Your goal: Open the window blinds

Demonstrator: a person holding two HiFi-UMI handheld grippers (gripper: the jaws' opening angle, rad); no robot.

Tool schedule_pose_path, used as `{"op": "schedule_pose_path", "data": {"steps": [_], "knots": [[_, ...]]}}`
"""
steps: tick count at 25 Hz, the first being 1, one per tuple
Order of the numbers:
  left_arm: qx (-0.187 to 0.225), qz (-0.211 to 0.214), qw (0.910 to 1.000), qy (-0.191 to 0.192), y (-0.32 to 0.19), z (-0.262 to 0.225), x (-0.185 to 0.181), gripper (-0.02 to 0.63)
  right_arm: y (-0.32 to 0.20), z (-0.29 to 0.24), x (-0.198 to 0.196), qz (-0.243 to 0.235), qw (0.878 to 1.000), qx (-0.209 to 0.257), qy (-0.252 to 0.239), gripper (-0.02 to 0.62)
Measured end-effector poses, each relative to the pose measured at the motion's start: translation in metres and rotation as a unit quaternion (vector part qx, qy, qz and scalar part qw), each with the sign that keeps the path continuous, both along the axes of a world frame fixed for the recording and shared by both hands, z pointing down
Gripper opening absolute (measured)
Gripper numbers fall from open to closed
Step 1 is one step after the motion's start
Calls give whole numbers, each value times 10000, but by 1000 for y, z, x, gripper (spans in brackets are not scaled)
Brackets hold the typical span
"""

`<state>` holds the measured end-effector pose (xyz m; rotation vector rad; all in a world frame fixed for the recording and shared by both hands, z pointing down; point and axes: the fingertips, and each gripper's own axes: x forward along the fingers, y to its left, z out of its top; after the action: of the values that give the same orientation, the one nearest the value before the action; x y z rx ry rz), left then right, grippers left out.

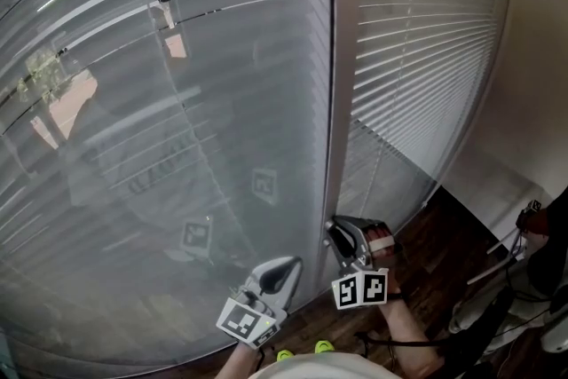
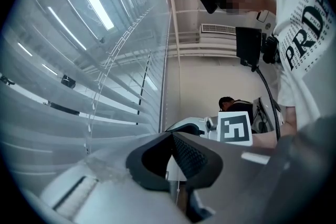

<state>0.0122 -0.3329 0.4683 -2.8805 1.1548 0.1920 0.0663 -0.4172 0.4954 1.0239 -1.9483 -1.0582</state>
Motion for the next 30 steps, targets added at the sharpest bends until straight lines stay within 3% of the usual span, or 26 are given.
{"op": "schedule_pose_path", "data": {"steps": [14, 24, 27, 30], "knots": [[-1, 58, 10000, -4, 2, 4, 4, -9, -1, 3, 1, 163, 9914, -670, -1110, 129], [5, -21, 10000, -7, 3, -2, 6, -9, -1, -4, 1, 93, 9640, -1396, -2261, 129], [-9, -85, 9999, 100, 2, -5, 7, -9, 0, -5, 1, 105, 9565, -1532, -2481, 129], [2, -59, 10000, -24, 4, -2, 9, -9, -1, -4, 2, 128, 9485, -1645, -2704, 129]]}}
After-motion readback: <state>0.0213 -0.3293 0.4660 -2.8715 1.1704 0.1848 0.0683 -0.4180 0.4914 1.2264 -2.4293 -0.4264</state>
